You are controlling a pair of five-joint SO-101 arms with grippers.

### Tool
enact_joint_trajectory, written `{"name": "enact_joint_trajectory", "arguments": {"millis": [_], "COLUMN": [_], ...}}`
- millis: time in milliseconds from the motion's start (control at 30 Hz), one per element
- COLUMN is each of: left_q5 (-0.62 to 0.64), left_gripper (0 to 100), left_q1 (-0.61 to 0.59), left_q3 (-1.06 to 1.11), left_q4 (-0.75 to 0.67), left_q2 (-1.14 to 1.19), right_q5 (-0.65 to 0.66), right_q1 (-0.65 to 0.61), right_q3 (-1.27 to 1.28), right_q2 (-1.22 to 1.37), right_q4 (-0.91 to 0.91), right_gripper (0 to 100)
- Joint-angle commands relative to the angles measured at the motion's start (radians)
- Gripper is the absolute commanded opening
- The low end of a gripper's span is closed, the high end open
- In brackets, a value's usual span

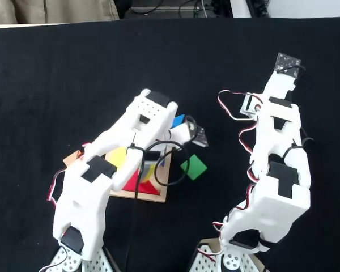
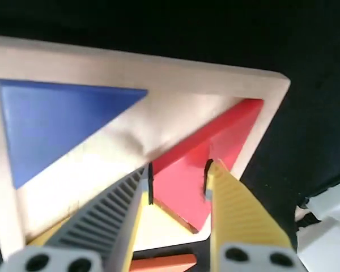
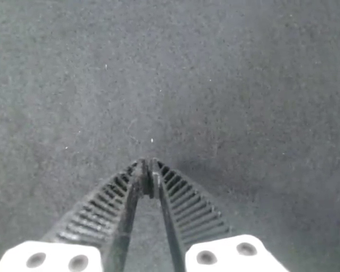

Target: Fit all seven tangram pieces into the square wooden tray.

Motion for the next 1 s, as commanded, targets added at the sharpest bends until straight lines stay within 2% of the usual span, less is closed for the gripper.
{"name": "enact_joint_trajectory", "arguments": {"millis": [0,133,300,533,633,733,867,967], "left_q5": [0.003,0.003,0.009,0.074,0.149,0.249,0.428,0.505], "left_gripper": [17,17,17,17,17,17,17,17], "left_q1": [-0.005,-0.005,-0.007,-0.028,-0.125,-0.289,-0.559,-0.710], "left_q3": [0.042,0.059,-0.076,-0.104,-0.104,-0.058,0.176,0.463], "left_q4": [0.020,0.021,0.107,0.114,0.112,0.077,-0.147,-0.390], "left_q2": [-0.018,-0.020,-0.066,-0.347,-0.528,-0.657,-0.735,-0.753], "right_q5": [-0.003,-0.003,-0.003,-0.003,-0.003,0.032,0.193,0.239], "right_q1": [-0.021,-0.021,-0.021,-0.023,-0.043,-0.107,-0.236,-0.334], "right_q3": [-0.059,-0.059,-0.059,-0.058,-0.042,-0.016,-0.005,0.001], "right_q2": [-0.004,-0.004,-0.004,-0.004,-0.008,-0.033,-0.110,-0.185], "right_q4": [-0.012,-0.014,-0.012,-0.011,-0.009,0.006,0.150,0.311], "right_gripper": [1.4,1.4,1.4,1.4,1.2,1.1,1.1,1.1]}}
